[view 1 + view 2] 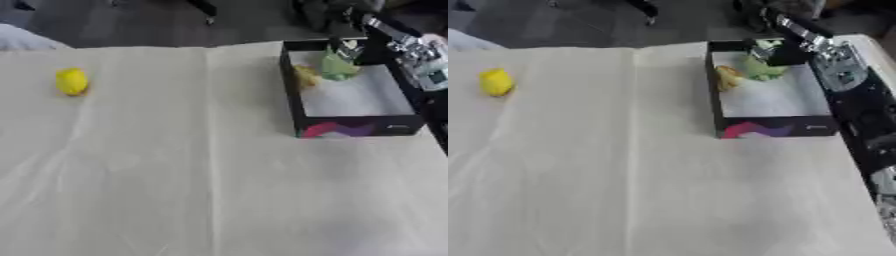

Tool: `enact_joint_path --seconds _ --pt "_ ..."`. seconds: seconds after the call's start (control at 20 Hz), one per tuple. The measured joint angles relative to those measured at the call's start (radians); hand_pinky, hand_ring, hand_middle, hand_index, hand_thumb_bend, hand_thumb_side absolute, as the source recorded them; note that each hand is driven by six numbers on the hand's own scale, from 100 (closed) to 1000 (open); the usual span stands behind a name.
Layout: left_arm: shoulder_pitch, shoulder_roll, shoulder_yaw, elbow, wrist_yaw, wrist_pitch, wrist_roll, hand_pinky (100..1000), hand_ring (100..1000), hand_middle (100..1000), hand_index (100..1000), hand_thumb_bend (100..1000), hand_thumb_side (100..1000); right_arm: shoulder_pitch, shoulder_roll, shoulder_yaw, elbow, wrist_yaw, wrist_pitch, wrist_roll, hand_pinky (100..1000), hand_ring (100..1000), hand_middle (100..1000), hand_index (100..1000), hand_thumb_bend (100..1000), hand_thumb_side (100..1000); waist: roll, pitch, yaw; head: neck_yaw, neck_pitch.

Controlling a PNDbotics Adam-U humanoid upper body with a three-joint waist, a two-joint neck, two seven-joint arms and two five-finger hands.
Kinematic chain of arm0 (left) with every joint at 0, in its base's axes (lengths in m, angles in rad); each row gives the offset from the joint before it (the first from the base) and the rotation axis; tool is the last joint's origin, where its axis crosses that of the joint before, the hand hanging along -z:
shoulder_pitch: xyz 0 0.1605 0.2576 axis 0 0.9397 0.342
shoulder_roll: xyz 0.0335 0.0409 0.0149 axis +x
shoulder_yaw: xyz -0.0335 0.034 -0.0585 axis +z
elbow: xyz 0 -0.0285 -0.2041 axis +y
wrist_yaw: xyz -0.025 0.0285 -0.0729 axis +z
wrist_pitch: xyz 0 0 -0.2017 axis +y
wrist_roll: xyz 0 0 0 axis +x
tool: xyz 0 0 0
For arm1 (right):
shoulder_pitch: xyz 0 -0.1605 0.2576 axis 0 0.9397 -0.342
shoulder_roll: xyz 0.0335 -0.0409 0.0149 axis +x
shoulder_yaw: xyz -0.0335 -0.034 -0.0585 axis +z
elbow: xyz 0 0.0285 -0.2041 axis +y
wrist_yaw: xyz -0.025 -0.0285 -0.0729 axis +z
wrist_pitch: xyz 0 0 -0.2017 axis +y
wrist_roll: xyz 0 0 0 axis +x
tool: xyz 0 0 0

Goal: Pick up the objects with one hand, pass them to the other hand, and then place them into the box on the other side of the table.

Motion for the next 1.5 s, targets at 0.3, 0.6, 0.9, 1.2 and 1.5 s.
enact_joint_path --seconds 0.3,0.6,0.9,1.2,1.5 --pt "-0.137 -0.015 -0.088 0.151 -0.042 -0.067 -0.093 885 821 770 858 719 225 0.009 0.004 0.006 -0.084 -0.094 0.088 0.032 1000 1000 902 1000 100 434 -0.012 0.012 -0.015 0.009 -0.017" --pt "-0.236 -0.056 -0.131 0.299 -0.13 -0.149 -0.184 903 848 770 850 803 104 0.014 0.005 0.013 -0.165 -0.184 0.178 0.07 999 1000 899 1000 100 431 -0.026 0.035 -0.035 0.03 -0.04" --pt "-0.324 -0.099 -0.129 0.458 -0.227 -0.144 -0.282 905 859 765 840 814 100 0.011 0.005 0.026 -0.233 -0.283 0.277 0.12 998 1000 896 1000 100 424 -0.03 0.052 -0.061 0.075 -0.049" --pt "-0.401 -0.112 -0.106 0.621 -0.327 -0.154 -0.382 907 859 760 836 680 100 0.004 0.003 0.038 -0.276 -0.382 0.374 0.163 997 1000 892 1000 100 420 -0.03 0.061 -0.074 0.1 -0.051" --pt "-0.44 -0.116 -0.058 0.696 -0.424 -0.164 -0.479 909 863 764 838 626 100 0.001 -0.015 0.049 -0.286 -0.478 0.423 0.186 996 1000 889 1000 100 418 -0.031 0.069 -0.087 0.119 -0.058"
